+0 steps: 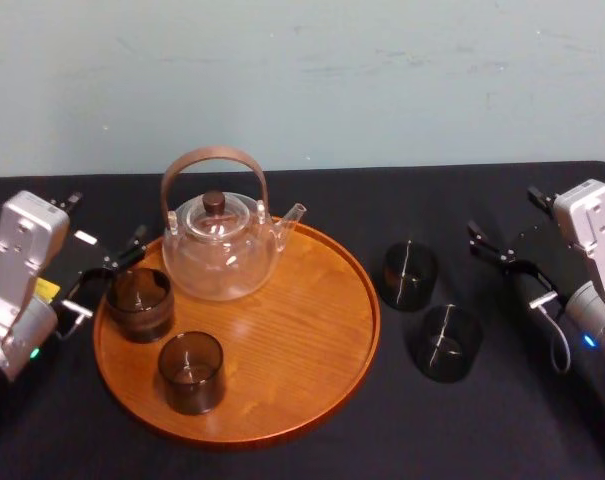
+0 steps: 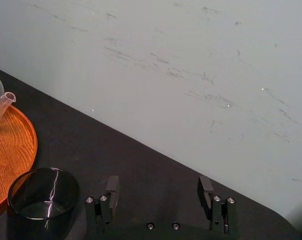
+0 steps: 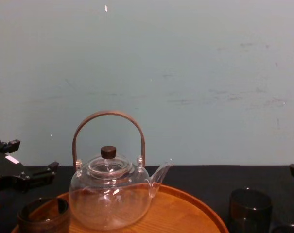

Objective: Pick up the glass from the table and place it on the tray.

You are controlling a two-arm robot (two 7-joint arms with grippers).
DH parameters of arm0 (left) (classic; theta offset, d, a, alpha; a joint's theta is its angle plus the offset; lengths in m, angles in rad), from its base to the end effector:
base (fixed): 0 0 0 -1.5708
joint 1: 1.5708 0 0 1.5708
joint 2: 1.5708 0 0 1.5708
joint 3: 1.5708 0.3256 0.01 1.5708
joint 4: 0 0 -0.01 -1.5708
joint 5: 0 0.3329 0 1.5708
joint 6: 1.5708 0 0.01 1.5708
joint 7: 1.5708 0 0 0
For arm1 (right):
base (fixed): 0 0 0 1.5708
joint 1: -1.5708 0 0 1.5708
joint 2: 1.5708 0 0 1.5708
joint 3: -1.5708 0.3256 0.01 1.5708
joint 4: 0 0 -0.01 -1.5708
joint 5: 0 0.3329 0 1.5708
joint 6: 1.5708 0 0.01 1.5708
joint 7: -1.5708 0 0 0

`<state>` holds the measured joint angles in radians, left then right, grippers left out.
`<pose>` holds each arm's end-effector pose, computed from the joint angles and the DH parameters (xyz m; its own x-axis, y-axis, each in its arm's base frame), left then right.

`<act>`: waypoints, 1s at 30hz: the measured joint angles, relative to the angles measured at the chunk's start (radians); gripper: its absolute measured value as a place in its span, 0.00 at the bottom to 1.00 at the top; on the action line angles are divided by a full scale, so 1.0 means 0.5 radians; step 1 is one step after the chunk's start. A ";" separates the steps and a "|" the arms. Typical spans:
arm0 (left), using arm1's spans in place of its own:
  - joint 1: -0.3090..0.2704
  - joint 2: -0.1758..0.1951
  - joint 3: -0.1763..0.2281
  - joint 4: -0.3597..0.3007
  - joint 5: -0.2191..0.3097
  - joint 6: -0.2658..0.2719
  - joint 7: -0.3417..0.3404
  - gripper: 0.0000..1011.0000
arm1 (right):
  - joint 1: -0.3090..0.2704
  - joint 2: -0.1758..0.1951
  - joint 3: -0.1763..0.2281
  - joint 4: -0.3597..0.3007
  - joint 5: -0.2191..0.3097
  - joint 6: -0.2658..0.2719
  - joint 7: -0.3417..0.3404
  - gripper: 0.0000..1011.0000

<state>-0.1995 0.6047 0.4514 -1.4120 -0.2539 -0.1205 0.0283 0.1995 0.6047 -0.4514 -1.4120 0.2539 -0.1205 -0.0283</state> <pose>0.3867 0.0965 -0.3356 0.2923 0.8803 0.3738 -0.9553 0.2873 0.0703 0.3867 -0.0965 -0.3356 0.2923 -0.8803 0.3737 0.9553 0.2873 -0.0703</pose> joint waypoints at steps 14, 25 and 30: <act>0.000 0.000 0.000 0.000 0.000 0.000 0.000 0.99 | -0.001 -0.001 0.003 0.000 0.000 0.000 0.002 0.99; 0.000 0.000 0.000 0.000 0.000 0.000 0.000 0.99 | -0.122 0.054 0.108 -0.137 0.070 0.060 0.105 0.99; 0.000 0.000 0.000 0.000 0.000 0.000 0.000 0.99 | -0.203 0.092 0.163 -0.219 0.116 0.090 0.138 0.99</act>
<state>-0.1995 0.6047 0.4514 -1.4120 -0.2539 -0.1205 0.0283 0.0980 0.6508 -0.3697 -1.5216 0.3120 -0.0754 0.0409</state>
